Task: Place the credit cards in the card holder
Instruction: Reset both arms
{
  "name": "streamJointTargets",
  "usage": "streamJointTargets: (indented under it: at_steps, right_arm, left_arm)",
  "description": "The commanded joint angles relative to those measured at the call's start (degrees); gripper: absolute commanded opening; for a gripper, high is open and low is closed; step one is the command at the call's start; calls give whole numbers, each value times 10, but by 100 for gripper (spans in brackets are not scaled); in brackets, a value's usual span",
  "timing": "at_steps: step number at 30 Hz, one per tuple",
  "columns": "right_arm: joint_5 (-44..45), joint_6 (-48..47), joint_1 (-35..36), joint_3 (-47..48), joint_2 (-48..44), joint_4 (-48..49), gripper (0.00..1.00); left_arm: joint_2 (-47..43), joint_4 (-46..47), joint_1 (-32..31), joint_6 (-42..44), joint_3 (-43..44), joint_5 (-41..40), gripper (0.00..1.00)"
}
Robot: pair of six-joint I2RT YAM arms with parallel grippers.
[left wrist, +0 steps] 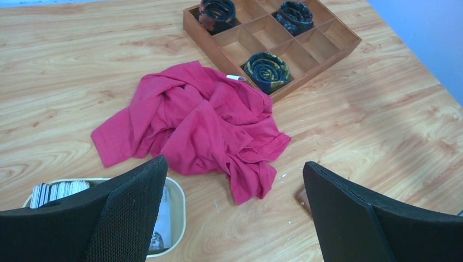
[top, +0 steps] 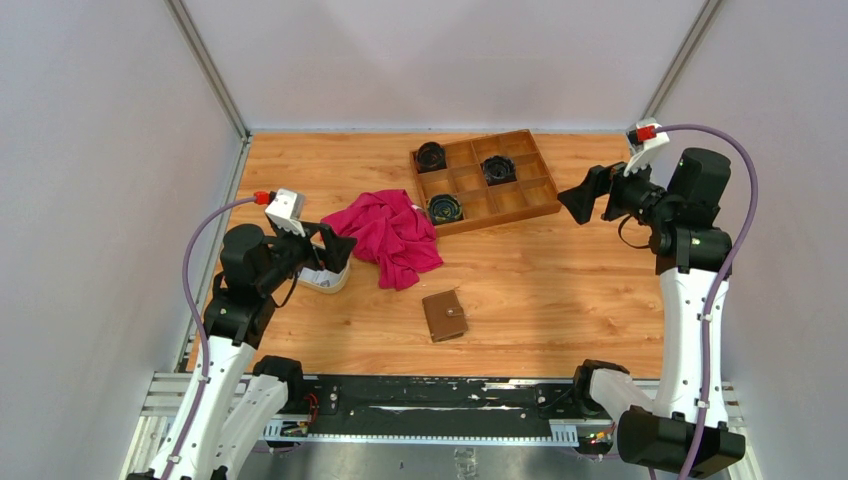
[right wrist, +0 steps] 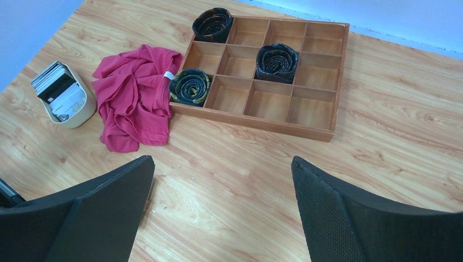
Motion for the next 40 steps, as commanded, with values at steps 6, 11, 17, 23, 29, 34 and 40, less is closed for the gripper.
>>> streamJointTargets:
  at_steps: [6,11,17,23,29,34,40]
  right_arm:
    - [-19,11,-13,-14,-11,12,100]
    - [-19,14,-13,-15,-15,14,100]
    - [-20,20,-13,-10,-8,16,100]
    - [-11,22,-14,-19,-12,15,100]
    - [-35,33,-27,-10,4,15,100]
    - [-47,35,-43,-24,14,24,100]
    - [-63,45,-60,-29,20,38,100]
  left_arm:
    - [-3,-6,3,10,-5,-5,100]
    - [0,9,3,-16,-3,-1,100]
    - [89,12,3,-232,197,68,100]
    - [142,-92,-27,-360,352,-11,100]
    - [133,-146,-57,-415,411,-100,100]
    - [116,-151,-70,-424,434,-111,100]
    - [110,-156,-74,-423,445,-105,100]
